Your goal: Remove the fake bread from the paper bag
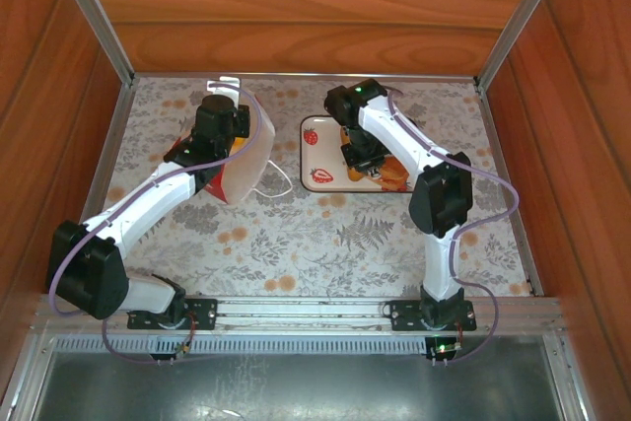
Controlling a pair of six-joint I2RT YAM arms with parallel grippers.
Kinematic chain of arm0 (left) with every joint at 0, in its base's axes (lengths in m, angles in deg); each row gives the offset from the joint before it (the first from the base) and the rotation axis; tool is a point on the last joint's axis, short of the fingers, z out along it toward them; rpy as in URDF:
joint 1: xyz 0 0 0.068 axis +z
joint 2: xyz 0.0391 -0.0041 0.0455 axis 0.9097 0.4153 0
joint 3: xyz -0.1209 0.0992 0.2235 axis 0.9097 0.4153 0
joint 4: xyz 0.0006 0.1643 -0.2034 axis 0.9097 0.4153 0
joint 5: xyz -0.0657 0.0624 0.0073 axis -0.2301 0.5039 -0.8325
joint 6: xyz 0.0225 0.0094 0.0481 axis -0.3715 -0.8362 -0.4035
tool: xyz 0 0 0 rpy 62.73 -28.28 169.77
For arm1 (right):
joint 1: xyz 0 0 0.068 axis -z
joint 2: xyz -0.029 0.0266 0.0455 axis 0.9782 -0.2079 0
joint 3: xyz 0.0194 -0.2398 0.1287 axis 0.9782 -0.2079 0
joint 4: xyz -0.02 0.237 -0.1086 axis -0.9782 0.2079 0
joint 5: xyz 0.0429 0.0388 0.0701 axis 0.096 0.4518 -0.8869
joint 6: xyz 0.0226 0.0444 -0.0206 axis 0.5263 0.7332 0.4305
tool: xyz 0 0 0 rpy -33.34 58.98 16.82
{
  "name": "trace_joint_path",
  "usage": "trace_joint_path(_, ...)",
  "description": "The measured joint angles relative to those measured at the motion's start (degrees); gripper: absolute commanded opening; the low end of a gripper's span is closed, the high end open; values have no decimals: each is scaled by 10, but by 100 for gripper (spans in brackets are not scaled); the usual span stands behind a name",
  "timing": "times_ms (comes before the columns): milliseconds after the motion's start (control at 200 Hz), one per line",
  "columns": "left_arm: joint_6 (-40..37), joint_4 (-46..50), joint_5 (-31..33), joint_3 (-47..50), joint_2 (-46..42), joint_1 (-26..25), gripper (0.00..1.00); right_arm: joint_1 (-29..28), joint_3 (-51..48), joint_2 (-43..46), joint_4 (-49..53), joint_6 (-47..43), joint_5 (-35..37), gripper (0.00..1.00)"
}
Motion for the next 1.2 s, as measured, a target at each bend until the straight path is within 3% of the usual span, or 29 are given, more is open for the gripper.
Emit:
trace_joint_path(180, 0, 0, -1, 0, 0, 0, 0, 1, 4, 0, 3, 1, 2, 12)
trace_joint_path(330, 0, 0, -3, 0, 0, 0, 0, 1, 4, 0, -1, 4, -8, 28)
trace_joint_path(465, 0, 0, -4, 0, 0, 0, 0, 1, 4, 0, -6, 7, -24, 33)
trace_joint_path(930, -1, 0, -7, -3, 3, 0, 0, 1, 28, 5, -5, 16, -43, 36)
trace_joint_path(1200, -3, 0, -9, -5, 7, 0, 0, 1, 7, 61, -10, 29, -55, 34)
